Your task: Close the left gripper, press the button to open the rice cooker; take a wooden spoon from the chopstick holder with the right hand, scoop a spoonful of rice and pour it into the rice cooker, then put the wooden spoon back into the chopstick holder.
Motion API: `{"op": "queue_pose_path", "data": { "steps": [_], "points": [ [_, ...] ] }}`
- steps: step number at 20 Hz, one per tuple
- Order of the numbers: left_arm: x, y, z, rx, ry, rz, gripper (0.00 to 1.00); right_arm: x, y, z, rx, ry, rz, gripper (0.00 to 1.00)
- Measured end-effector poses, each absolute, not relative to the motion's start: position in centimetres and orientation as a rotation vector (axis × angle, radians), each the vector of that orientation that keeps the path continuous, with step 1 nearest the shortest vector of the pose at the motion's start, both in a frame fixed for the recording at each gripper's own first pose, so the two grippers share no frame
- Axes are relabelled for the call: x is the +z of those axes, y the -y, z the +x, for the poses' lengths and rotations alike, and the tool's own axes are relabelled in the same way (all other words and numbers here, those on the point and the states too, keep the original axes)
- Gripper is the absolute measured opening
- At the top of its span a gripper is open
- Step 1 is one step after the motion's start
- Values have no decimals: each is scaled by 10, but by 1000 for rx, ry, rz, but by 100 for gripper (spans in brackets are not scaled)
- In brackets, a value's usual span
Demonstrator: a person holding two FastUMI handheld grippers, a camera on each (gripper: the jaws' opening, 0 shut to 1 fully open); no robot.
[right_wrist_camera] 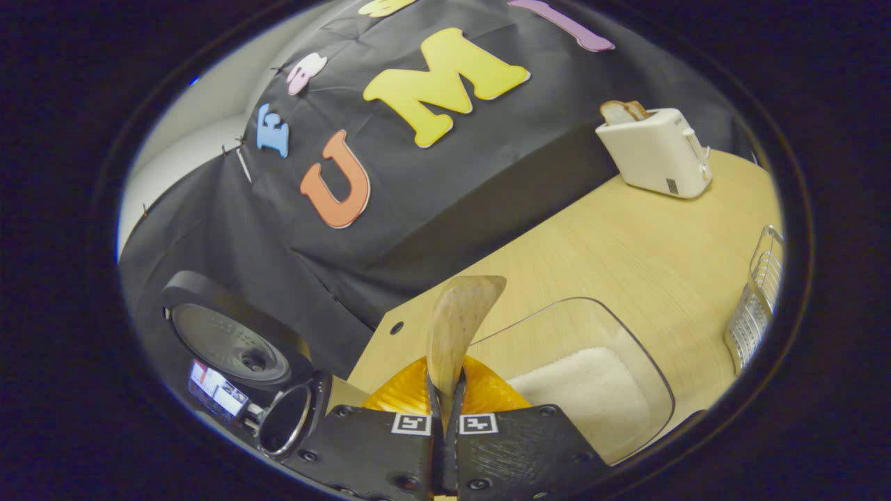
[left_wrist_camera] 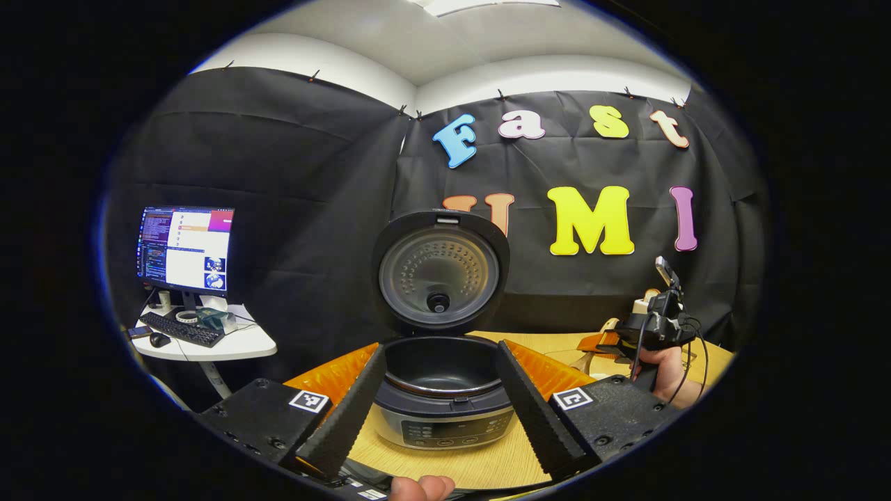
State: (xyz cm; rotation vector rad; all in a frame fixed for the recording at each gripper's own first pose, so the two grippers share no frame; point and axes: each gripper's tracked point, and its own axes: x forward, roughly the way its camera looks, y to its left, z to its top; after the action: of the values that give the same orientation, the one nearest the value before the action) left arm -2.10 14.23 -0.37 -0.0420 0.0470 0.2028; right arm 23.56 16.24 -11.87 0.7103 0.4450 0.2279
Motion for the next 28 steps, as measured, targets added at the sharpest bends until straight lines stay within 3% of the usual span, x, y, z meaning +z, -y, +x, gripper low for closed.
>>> {"op": "queue_pose_path", "data": {
  "steps": [7,11,20,28],
  "points": [
    [-6,-149,-21,209,-59,-40,100,-85,-108,243,189,-373,880,0],
    [-5,-153,-23,221,-55,-38,100,-49,-109,240,235,-363,951,0],
    [-16,-169,-30,237,-119,-36,100,52,-237,208,500,-371,885,0],
    [-13,-197,-42,299,-116,-33,100,86,-337,200,593,-317,625,0]
  ]
}}
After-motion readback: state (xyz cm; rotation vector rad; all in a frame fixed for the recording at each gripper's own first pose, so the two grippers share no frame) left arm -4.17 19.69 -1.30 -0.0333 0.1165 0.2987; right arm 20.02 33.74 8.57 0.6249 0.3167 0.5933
